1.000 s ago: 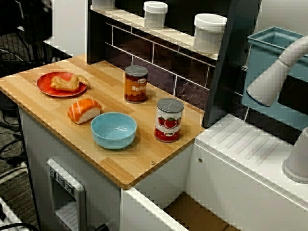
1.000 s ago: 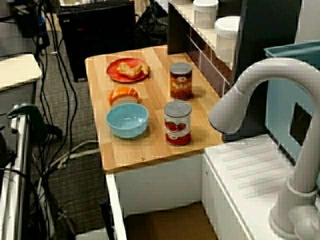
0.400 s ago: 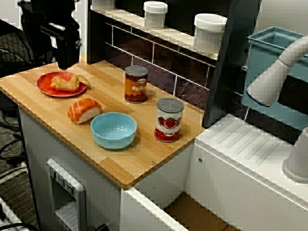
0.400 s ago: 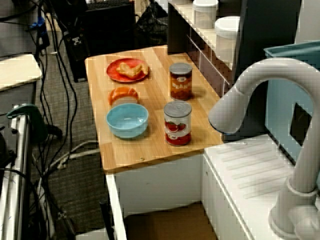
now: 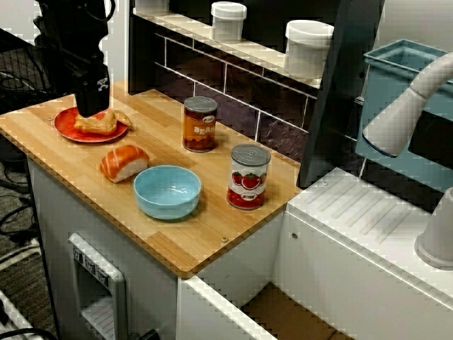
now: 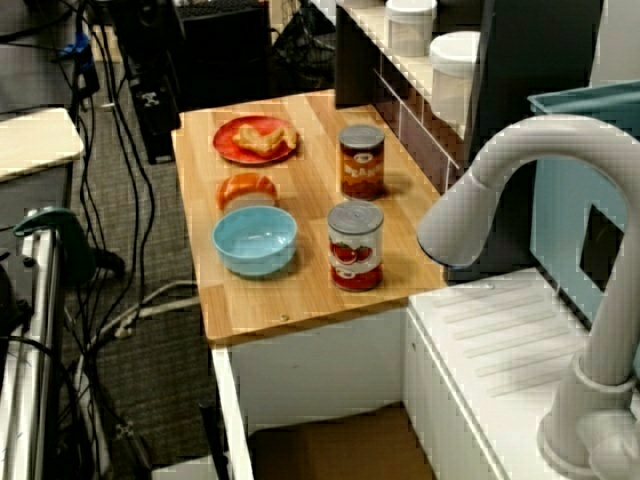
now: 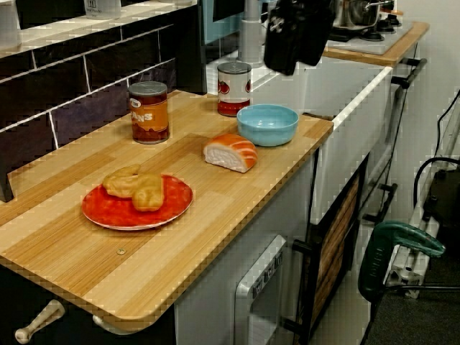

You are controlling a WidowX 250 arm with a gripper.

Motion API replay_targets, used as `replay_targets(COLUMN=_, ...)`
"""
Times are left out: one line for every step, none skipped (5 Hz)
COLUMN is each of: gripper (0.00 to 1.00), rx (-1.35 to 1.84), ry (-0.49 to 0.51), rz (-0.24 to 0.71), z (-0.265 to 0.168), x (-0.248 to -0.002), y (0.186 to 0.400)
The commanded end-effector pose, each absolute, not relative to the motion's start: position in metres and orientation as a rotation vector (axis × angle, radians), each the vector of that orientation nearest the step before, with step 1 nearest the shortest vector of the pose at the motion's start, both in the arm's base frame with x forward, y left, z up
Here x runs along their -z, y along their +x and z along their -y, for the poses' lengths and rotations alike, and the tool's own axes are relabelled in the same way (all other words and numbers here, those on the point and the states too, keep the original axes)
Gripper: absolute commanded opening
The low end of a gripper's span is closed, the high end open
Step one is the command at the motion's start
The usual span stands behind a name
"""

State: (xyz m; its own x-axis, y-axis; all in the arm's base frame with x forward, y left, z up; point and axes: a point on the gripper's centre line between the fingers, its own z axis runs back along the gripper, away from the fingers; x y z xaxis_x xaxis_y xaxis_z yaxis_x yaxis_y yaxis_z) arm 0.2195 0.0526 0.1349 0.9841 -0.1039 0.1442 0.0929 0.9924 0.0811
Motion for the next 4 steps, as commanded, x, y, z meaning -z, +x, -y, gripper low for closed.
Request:
replay_targets(gripper=1.0, rx=0.202, ry=0.022, rz=0.184, z=-0.078, x=-0.141, y=0.234)
replay_targets(gripper=1.0, rx=0.195, ry=0.018, rz=0.192, z=-0.072, x=-0.134, y=0.236)
replay_targets(gripper=1.0, rx=0.184, ry=0.054, rz=0.21, z=-0.063, x=-0.123, y=0.241)
replay_targets(gripper=1.0, rx=0.147, ry=0.066, rz=0.21, z=-0.062, x=-0.117, y=0.25)
